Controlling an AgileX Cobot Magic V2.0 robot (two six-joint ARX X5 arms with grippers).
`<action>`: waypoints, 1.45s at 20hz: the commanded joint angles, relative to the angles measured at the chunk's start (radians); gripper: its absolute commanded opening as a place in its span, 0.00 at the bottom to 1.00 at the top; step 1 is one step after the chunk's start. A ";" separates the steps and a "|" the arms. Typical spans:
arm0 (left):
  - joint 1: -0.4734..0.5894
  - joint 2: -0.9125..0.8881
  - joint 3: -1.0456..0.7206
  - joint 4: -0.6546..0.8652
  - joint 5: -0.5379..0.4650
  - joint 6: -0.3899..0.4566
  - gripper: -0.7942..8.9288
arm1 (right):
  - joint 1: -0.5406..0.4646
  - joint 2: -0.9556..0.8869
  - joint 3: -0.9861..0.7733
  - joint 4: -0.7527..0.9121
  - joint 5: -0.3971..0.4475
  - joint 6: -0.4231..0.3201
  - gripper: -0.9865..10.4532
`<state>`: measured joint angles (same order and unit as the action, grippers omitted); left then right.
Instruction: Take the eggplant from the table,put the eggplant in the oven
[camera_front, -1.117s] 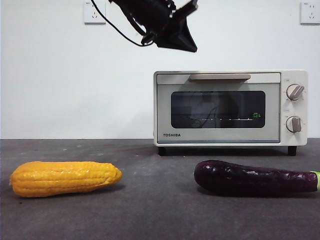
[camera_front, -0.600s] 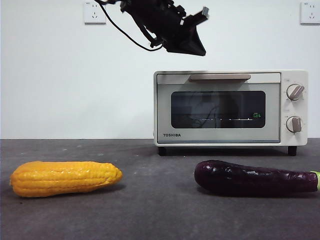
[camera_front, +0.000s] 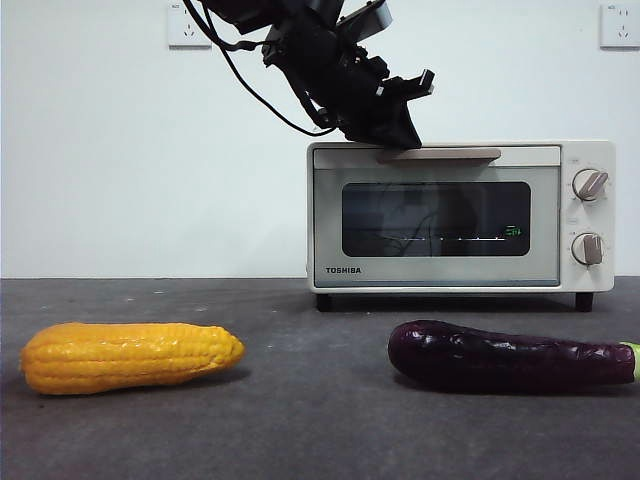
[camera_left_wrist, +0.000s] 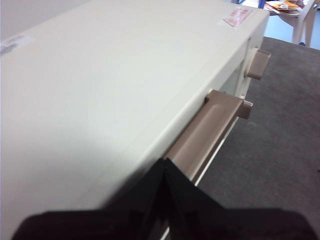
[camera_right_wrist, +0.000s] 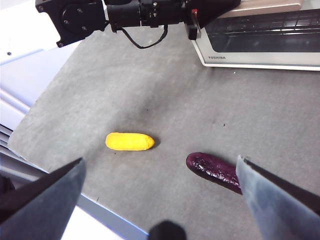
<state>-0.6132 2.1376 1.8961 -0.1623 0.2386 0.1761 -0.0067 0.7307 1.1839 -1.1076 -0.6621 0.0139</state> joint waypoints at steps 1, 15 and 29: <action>-0.004 0.040 0.000 -0.001 -0.008 0.019 0.08 | 0.001 -0.002 0.003 -0.002 -0.003 -0.008 0.53; -0.041 0.073 0.000 -0.122 -0.021 0.147 0.08 | 0.001 -0.002 0.003 0.002 -0.003 -0.011 0.53; -0.158 0.073 0.000 -0.228 0.032 0.141 0.08 | 0.001 -0.002 0.003 0.008 -0.003 -0.013 0.53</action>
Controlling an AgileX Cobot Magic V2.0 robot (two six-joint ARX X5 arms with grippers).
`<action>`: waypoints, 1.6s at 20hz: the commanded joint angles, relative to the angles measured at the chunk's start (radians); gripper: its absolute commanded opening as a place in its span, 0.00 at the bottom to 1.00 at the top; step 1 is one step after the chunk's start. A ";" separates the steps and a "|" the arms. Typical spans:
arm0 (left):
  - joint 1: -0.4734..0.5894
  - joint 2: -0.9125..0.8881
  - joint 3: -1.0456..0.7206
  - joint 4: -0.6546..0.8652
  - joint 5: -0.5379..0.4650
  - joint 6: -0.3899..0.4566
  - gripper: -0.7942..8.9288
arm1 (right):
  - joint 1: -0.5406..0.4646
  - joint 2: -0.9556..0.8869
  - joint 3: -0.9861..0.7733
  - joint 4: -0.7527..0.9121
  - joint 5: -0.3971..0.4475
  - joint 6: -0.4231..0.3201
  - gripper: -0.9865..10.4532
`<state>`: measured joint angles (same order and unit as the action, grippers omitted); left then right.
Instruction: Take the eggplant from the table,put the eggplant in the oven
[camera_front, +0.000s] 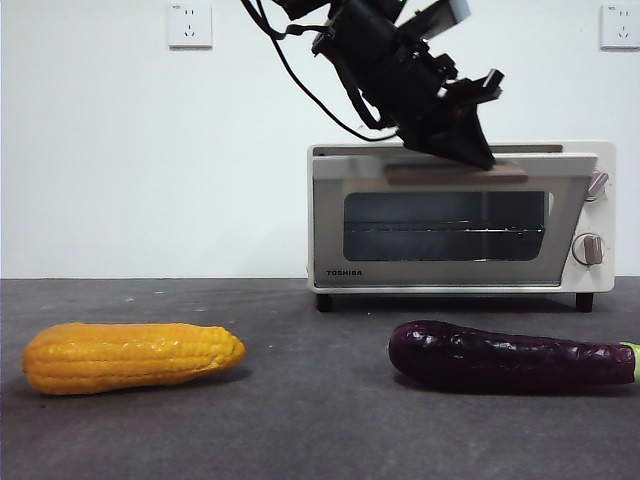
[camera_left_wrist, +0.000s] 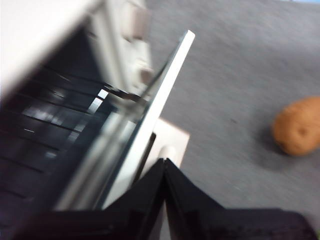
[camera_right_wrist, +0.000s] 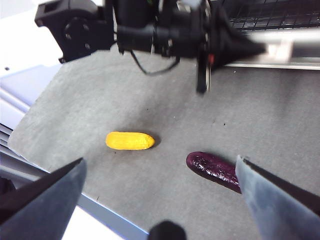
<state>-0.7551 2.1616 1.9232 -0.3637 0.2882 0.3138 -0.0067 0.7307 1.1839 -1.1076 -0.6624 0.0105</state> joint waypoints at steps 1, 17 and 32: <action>-0.035 0.049 -0.027 -0.025 -0.018 0.003 0.08 | 0.001 -0.002 0.003 0.008 -0.002 -0.012 0.53; -0.061 -0.032 -0.022 -0.082 -0.019 -0.061 0.08 | 0.001 -0.002 0.003 -0.001 0.000 -0.012 0.53; 0.301 -0.543 -0.022 -0.470 -0.005 -0.131 0.08 | 0.047 0.067 0.003 -0.061 0.095 -0.039 0.53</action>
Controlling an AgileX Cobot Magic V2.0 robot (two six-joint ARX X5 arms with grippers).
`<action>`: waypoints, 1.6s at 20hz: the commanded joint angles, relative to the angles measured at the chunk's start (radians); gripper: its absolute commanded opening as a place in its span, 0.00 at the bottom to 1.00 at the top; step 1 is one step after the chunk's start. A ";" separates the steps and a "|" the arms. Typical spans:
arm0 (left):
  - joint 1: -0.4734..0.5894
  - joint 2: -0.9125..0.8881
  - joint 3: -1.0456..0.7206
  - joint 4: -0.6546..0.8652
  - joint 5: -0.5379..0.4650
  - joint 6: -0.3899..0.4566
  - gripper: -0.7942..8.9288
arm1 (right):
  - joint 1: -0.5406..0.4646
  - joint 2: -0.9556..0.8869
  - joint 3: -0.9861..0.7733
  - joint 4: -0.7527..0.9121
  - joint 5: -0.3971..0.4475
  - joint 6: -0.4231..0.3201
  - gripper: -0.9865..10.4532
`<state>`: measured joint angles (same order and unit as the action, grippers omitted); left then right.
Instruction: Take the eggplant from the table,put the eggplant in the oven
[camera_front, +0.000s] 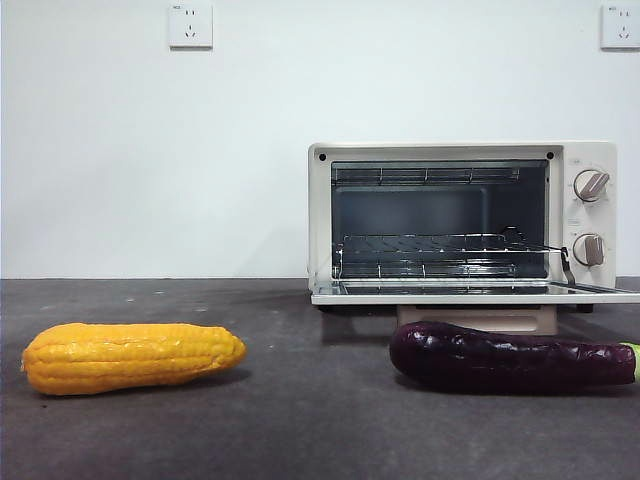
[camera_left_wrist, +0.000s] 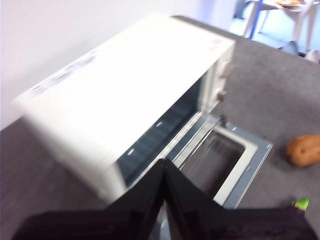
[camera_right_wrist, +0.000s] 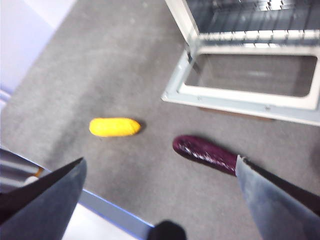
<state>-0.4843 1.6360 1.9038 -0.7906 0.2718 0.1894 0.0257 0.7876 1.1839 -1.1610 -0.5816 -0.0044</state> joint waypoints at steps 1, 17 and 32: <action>0.049 -0.030 -0.002 -0.068 0.032 -0.006 0.08 | 0.023 0.018 0.003 -0.014 0.021 -0.026 0.53; 0.175 -0.116 -0.006 -0.353 0.315 0.071 0.08 | 0.367 0.283 0.002 -0.087 0.463 -0.186 0.53; 0.156 -0.116 -0.006 -0.423 0.312 0.084 0.08 | 0.531 0.685 0.002 -0.026 0.634 -0.316 0.53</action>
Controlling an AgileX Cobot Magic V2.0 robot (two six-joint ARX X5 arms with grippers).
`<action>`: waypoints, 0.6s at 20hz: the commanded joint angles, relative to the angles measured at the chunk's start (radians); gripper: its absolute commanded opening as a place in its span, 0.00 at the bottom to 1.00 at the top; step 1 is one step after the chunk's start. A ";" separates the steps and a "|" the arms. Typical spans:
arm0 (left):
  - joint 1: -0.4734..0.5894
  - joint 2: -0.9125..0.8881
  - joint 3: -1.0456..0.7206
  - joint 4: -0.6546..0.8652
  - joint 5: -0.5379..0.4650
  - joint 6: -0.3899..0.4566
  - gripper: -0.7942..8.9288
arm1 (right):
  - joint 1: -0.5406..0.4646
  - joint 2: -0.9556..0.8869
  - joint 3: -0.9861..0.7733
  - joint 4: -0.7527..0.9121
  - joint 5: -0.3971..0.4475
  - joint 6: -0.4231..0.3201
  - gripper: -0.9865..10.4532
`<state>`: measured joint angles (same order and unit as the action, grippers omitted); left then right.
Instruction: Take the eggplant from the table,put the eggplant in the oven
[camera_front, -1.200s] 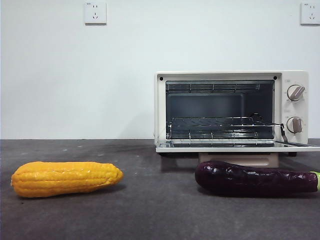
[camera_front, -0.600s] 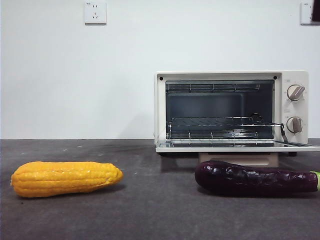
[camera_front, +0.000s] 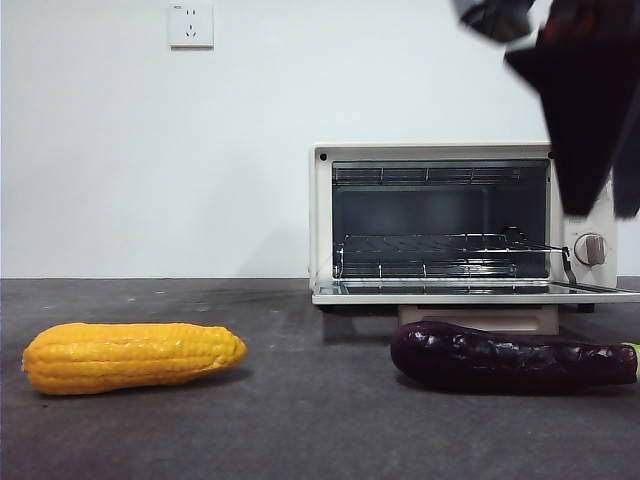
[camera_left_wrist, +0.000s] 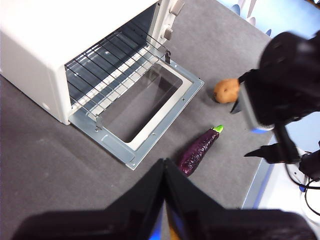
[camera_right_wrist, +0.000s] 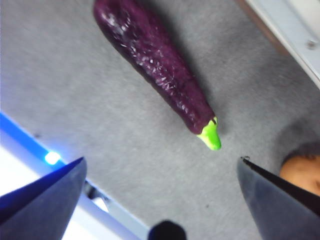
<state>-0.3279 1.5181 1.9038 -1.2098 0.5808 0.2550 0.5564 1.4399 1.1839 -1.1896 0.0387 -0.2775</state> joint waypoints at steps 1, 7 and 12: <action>-0.001 0.002 -0.006 -0.004 0.003 0.019 0.08 | -0.001 0.058 0.002 0.007 0.023 -0.065 0.53; -0.001 0.002 -0.006 -0.007 0.003 0.019 0.08 | -0.002 0.166 0.002 0.071 0.048 -0.145 0.52; -0.001 0.002 -0.006 -0.008 0.003 0.025 0.08 | -0.003 0.232 -0.015 0.103 0.048 -0.164 0.52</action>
<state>-0.3279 1.5181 1.9038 -1.2186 0.5804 0.2626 0.5541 1.6653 1.1801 -1.0832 0.0830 -0.4255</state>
